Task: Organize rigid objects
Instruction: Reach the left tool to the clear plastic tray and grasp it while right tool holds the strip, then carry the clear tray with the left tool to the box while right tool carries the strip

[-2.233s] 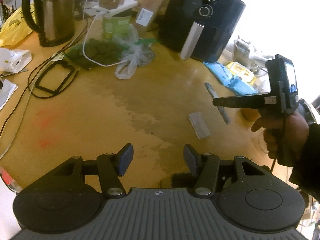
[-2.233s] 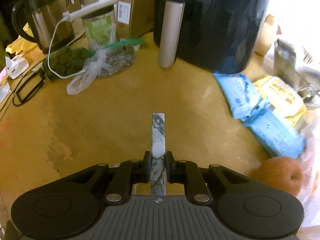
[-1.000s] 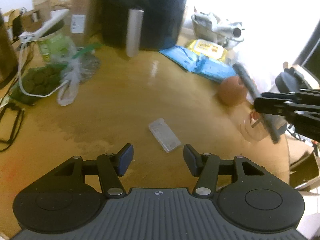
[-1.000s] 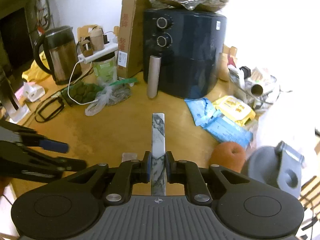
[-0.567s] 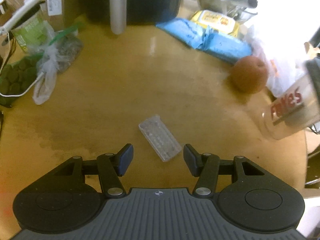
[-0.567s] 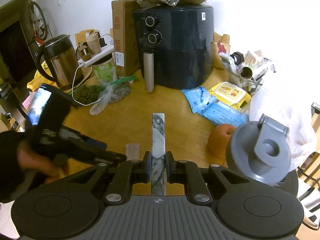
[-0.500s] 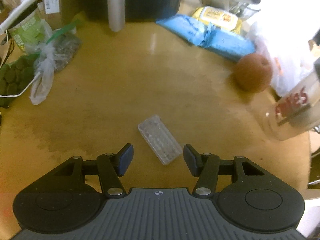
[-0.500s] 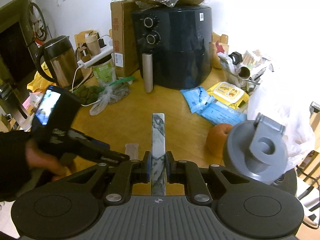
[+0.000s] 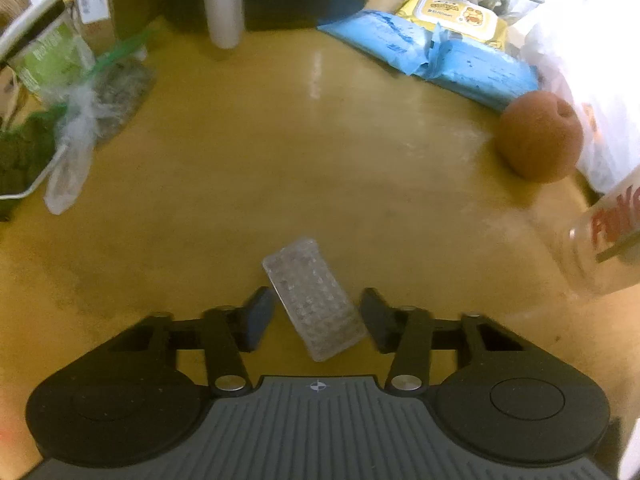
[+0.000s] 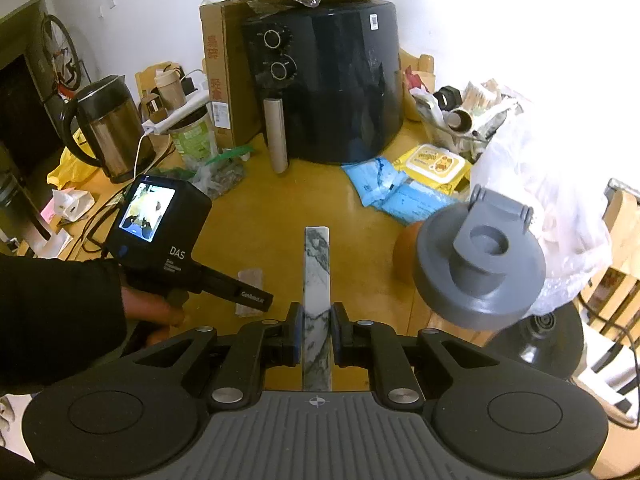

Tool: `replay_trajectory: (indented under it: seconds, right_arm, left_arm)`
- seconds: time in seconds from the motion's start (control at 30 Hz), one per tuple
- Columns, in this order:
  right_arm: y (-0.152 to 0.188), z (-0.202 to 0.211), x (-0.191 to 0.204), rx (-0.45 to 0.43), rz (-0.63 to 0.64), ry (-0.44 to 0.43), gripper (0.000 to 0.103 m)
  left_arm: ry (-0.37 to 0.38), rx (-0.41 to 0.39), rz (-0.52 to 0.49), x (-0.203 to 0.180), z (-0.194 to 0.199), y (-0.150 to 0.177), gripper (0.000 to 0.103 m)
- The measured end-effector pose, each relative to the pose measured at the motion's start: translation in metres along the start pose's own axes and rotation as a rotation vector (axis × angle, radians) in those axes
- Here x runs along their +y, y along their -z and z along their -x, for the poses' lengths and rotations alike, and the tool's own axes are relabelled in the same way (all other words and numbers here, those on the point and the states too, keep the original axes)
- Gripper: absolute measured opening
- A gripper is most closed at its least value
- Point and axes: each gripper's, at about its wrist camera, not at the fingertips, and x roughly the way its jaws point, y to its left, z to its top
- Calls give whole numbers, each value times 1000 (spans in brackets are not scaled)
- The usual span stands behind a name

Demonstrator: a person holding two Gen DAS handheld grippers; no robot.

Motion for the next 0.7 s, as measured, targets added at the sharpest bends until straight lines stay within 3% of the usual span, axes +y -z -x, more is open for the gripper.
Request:
replay_trajectory:
  seconds: [0.27, 0.7]
  right_arm:
    - [6, -6, -3, 31, -14, -15, 17]
    - [7, -14, 5, 76, 10, -30, 17]
  left_arm:
    - [-10, -5, 26, 16, 13, 7, 33]
    - [25, -117, 78, 27, 65, 17, 33]
